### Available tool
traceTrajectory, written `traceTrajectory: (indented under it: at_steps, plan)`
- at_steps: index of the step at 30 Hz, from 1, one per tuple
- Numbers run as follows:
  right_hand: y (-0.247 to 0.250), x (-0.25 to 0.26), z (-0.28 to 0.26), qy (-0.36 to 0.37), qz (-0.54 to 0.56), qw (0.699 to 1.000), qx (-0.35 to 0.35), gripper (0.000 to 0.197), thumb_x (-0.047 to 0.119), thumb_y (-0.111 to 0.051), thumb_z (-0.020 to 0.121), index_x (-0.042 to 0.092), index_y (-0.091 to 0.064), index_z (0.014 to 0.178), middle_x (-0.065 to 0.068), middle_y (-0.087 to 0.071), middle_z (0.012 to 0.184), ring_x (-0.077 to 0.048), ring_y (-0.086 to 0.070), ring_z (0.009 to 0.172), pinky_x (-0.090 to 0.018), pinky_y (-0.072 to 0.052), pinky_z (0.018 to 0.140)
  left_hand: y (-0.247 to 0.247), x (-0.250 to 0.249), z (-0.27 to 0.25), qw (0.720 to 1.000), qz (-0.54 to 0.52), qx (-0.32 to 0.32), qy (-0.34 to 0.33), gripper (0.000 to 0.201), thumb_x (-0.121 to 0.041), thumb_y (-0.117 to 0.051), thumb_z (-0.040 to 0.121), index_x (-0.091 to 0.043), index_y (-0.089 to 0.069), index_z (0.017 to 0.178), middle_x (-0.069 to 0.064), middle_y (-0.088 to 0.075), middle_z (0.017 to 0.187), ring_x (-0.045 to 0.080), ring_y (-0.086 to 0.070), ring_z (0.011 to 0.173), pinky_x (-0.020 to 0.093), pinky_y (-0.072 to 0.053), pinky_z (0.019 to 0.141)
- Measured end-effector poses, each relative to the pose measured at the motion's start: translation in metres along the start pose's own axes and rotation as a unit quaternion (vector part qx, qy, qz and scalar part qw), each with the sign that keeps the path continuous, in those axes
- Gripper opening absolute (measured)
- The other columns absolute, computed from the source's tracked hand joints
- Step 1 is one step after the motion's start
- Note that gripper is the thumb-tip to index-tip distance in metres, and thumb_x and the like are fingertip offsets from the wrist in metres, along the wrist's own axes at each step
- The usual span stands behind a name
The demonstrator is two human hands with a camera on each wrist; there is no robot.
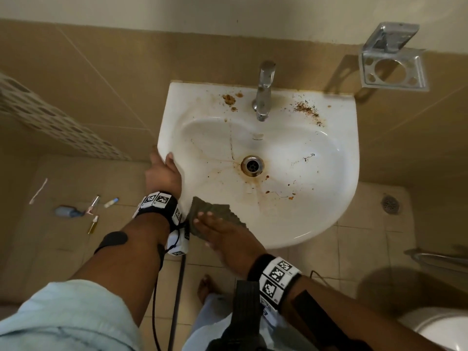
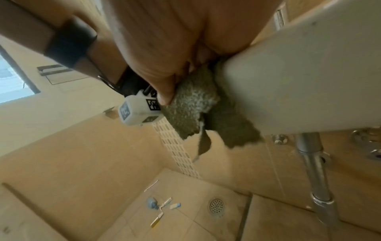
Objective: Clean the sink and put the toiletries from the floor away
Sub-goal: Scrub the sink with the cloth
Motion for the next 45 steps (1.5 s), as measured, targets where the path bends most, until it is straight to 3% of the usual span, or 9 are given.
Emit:
traceTrajectory:
  at_steps: [3, 6, 16, 22, 24, 32, 38, 42, 45]
  plan:
    - [0.005, -0.011, -0.032, 0.058, 0.000, 0.998, -0.010, 0.079, -0.010, -0.065, 0.082, 0.023, -0.041, 0.150, 0.007, -0.025, 0.160, -0.019, -0.025, 0.149, -0.040, -0.023, 0.120, 0.001, -0.001, -0.001, 1.000, -0.006, 0.002, 0.002, 0.053, -0.040, -0.032, 0.106, -0.017, -0.026, 0.153, 0.028, -0.064, 0.117, 0.049, -0.061, 0.102, 0.042, -0.044, 0.076]
    - [0.014, -0.034, -0.069, 0.092, -0.051, 0.994, 0.011, 0.080, 0.020, -0.087, 0.068, 0.028, -0.053, 0.140, 0.008, -0.036, 0.157, -0.015, -0.026, 0.149, -0.042, -0.020, 0.119, 0.000, -0.001, 0.000, 1.000, -0.012, 0.000, -0.005, 0.052, -0.041, -0.032, 0.105, -0.019, -0.027, 0.152, 0.027, -0.065, 0.116, 0.049, -0.062, 0.101, 0.039, -0.042, 0.074]
    - [0.007, 0.019, 0.020, 0.083, -0.109, 0.990, -0.030, 0.067, 0.012, -0.088, 0.062, 0.025, -0.069, 0.125, 0.001, -0.058, 0.142, -0.022, -0.054, 0.133, -0.037, -0.035, 0.110, -0.001, 0.000, 0.002, 1.000, 0.009, -0.009, -0.018, 0.052, -0.043, -0.031, 0.105, -0.022, -0.026, 0.152, 0.026, -0.066, 0.114, 0.049, -0.063, 0.100, 0.045, -0.050, 0.080]
    - [0.001, -0.028, -0.048, 0.122, 0.002, 0.992, -0.011, 0.060, 0.011, -0.068, 0.083, 0.016, -0.054, 0.141, -0.001, -0.031, 0.160, -0.012, -0.009, 0.153, -0.030, -0.011, 0.125, 0.000, 0.001, 0.003, 1.000, -0.006, -0.010, -0.008, 0.051, -0.044, -0.031, 0.104, -0.023, -0.026, 0.151, 0.025, -0.066, 0.113, 0.048, -0.063, 0.099, 0.044, -0.049, 0.080]
    - [0.001, -0.042, -0.062, 0.106, 0.014, 0.993, 0.043, 0.077, 0.023, -0.080, 0.077, 0.025, -0.047, 0.146, 0.010, -0.020, 0.165, -0.008, -0.009, 0.153, -0.027, -0.007, 0.125, -0.001, 0.001, 0.003, 1.000, -0.005, -0.011, -0.016, 0.051, -0.044, -0.030, 0.105, -0.024, -0.025, 0.151, 0.024, -0.067, 0.110, 0.047, -0.065, 0.096, 0.041, -0.048, 0.077]
    - [0.026, -0.007, 0.000, -0.042, 0.097, 0.989, 0.105, 0.058, 0.019, -0.038, 0.107, 0.025, -0.013, 0.159, 0.003, -0.010, 0.167, -0.017, -0.009, 0.153, -0.036, -0.013, 0.124, -0.003, -0.001, 0.005, 0.999, 0.028, -0.014, -0.026, 0.052, -0.040, -0.033, 0.105, -0.017, -0.028, 0.151, 0.033, -0.063, 0.114, 0.053, -0.061, 0.101, 0.051, -0.049, 0.085]
    - [0.119, -0.109, -0.113, -0.155, -0.030, 0.985, 0.075, 0.039, 0.043, -0.034, 0.105, 0.030, -0.057, 0.134, 0.004, -0.058, 0.138, -0.013, -0.051, 0.126, -0.038, -0.038, 0.115, -0.003, 0.002, 0.007, 0.999, 0.027, -0.015, -0.037, 0.050, -0.039, -0.033, 0.105, -0.013, -0.031, 0.147, 0.035, -0.062, 0.114, 0.055, -0.060, 0.100, 0.052, -0.048, 0.085]
    - [0.181, -0.199, -0.128, -0.224, -0.205, 0.952, 0.043, 0.059, 0.054, -0.017, 0.103, 0.027, -0.054, 0.139, 0.004, -0.054, 0.146, -0.017, -0.037, 0.143, -0.037, -0.016, 0.123, -0.003, 0.003, 0.007, 0.999, 0.022, -0.009, -0.033, 0.051, -0.041, -0.032, 0.104, -0.011, -0.030, 0.146, 0.035, -0.062, 0.112, 0.054, -0.060, 0.099, 0.053, -0.049, 0.085]
    - [0.155, -0.168, -0.121, -0.227, -0.214, 0.949, 0.050, 0.068, 0.069, -0.018, 0.098, 0.027, -0.061, 0.128, 0.004, -0.062, 0.133, -0.017, -0.051, 0.128, -0.045, -0.030, 0.118, -0.001, 0.001, 0.004, 1.000, 0.013, -0.002, -0.025, 0.049, -0.042, -0.032, 0.104, -0.013, -0.031, 0.144, 0.033, -0.063, 0.112, 0.053, -0.061, 0.099, 0.051, -0.048, 0.083]
Point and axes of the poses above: each hand's wrist, its own z-axis towards the middle knuckle, its own y-axis out of the back of the hand, x = y × z, the point moved 6 cm from there along z, towards the middle knuckle
